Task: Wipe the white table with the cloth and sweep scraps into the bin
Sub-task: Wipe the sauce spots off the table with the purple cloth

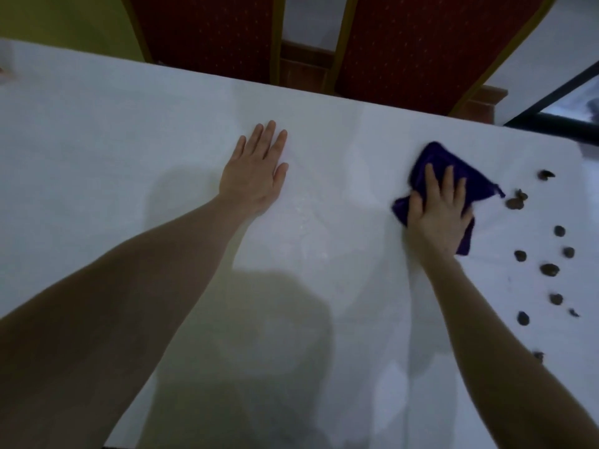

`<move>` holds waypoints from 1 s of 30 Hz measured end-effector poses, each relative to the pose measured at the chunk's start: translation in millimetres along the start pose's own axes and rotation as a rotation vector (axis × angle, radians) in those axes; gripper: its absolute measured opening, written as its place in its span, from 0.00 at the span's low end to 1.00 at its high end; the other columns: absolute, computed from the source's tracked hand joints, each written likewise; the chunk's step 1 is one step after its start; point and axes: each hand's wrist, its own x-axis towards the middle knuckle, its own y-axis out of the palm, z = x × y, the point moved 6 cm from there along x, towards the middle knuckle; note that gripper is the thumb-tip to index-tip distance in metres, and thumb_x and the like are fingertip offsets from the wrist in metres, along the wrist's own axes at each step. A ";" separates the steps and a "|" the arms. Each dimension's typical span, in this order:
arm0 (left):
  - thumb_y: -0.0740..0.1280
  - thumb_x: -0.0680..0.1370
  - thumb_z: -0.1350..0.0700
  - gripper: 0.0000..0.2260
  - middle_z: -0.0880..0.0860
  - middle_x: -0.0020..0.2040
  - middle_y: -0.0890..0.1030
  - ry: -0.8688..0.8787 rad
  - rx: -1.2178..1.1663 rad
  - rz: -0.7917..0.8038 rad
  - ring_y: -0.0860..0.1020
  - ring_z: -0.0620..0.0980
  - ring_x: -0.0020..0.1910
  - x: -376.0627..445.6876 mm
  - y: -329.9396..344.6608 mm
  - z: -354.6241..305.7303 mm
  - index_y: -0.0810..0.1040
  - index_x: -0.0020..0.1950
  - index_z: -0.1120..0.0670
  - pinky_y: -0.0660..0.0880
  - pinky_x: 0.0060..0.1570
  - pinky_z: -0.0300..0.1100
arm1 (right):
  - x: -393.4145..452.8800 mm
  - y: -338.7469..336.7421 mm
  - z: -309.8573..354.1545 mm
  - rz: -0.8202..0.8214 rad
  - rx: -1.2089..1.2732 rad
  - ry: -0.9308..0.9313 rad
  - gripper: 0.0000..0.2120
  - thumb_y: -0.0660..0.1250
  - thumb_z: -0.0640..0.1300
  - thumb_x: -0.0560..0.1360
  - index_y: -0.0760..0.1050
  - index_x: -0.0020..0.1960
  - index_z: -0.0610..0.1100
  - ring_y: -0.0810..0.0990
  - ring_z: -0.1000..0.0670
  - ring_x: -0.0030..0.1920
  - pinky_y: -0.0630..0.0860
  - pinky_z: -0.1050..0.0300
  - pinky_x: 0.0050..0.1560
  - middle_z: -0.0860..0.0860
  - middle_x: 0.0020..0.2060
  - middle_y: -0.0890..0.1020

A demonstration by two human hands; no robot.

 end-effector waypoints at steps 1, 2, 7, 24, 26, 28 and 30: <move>0.41 0.84 0.45 0.27 0.53 0.82 0.41 0.003 -0.004 0.002 0.42 0.52 0.80 0.2 -1.0 -0.2 0.41 0.81 0.51 0.44 0.79 0.50 | -16.5 4.4 13.4 0.010 -0.009 -0.030 0.28 0.49 0.56 0.79 0.54 0.79 0.55 0.49 0.43 0.79 0.48 0.37 0.75 0.49 0.80 0.53; 0.41 0.84 0.45 0.27 0.53 0.82 0.41 0.005 -0.009 0.003 0.42 0.52 0.80 0.1 -2.0 -0.5 0.41 0.81 0.51 0.44 0.79 0.50 | -32.6 9.6 29.0 0.026 -0.021 -0.072 0.28 0.50 0.55 0.79 0.54 0.79 0.56 0.49 0.43 0.79 0.48 0.37 0.75 0.50 0.80 0.53; 0.41 0.84 0.44 0.27 0.53 0.82 0.42 0.006 -0.003 0.006 0.43 0.53 0.80 -1.0 -2.1 -1.2 0.42 0.81 0.51 0.45 0.79 0.51 | -67.3 32.1 104.2 0.119 -0.038 -0.433 0.25 0.51 0.53 0.82 0.54 0.79 0.55 0.45 0.45 0.79 0.43 0.42 0.76 0.52 0.80 0.52; 0.45 0.84 0.47 0.26 0.53 0.82 0.44 0.111 -0.059 0.010 0.44 0.51 0.80 -33.1 5.9 -74.5 0.45 0.81 0.52 0.43 0.79 0.49 | -0.5 -8.0 -49.5 0.019 -0.004 -0.030 0.27 0.50 0.57 0.81 0.52 0.79 0.57 0.49 0.44 0.79 0.50 0.37 0.75 0.50 0.79 0.54; 0.46 0.84 0.47 0.26 0.53 0.82 0.45 0.126 -0.061 0.014 0.44 0.51 0.81 -38.1 8.9 -90.0 0.47 0.81 0.52 0.43 0.79 0.48 | -36.3 -3.2 -38.1 0.025 -0.003 -0.042 0.27 0.51 0.56 0.81 0.52 0.79 0.57 0.49 0.44 0.79 0.51 0.37 0.75 0.50 0.80 0.53; 0.47 0.84 0.48 0.26 0.53 0.82 0.47 0.136 -0.067 0.013 0.45 0.51 0.81 -42.6 11.2 -103.0 0.48 0.81 0.53 0.43 0.78 0.48 | -77.1 4.0 -23.2 0.057 -0.014 -0.130 0.28 0.52 0.56 0.80 0.52 0.79 0.57 0.48 0.46 0.79 0.51 0.39 0.74 0.51 0.80 0.53; 0.48 0.84 0.48 0.26 0.54 0.82 0.48 0.152 -0.061 0.013 0.46 0.52 0.81 -48.2 12.6 -113.7 0.49 0.81 0.53 0.44 0.78 0.49 | -117.3 9.6 -15.9 0.109 0.000 -0.279 0.28 0.52 0.56 0.80 0.53 0.79 0.57 0.46 0.47 0.79 0.49 0.41 0.75 0.52 0.80 0.52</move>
